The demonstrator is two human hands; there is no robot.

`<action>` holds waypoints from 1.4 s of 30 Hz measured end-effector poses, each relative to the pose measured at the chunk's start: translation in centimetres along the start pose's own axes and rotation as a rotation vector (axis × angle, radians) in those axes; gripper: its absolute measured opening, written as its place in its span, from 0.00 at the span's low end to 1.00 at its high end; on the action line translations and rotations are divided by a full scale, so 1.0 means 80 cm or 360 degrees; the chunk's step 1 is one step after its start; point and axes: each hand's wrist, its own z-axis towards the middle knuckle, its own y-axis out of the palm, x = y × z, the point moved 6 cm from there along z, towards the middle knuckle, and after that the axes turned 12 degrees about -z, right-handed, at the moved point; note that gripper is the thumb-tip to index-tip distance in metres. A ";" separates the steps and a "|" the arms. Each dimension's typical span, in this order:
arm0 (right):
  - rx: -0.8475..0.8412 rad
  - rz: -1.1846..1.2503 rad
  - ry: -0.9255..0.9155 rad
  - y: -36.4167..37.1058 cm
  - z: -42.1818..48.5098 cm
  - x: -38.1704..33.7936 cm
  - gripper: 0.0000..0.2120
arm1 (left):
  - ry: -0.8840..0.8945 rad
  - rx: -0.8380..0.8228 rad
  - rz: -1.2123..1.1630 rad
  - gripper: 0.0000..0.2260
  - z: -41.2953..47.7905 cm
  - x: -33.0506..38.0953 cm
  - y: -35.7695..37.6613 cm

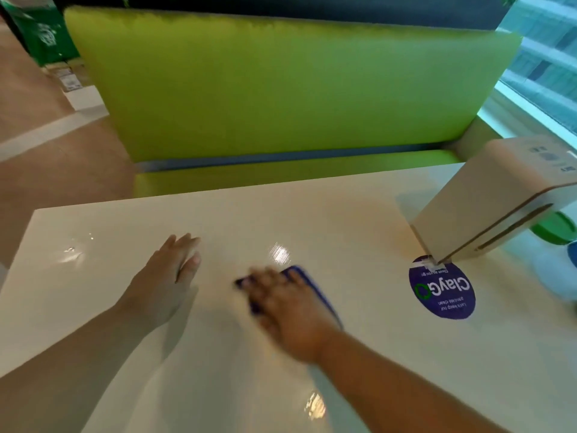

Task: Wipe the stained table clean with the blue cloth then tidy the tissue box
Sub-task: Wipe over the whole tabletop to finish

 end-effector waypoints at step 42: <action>-0.0211 0.0125 0.1836 0.032 -0.349 0.078 0.27 | 0.0175 -0.0274 0.0560 0.27 -0.184 0.007 0.042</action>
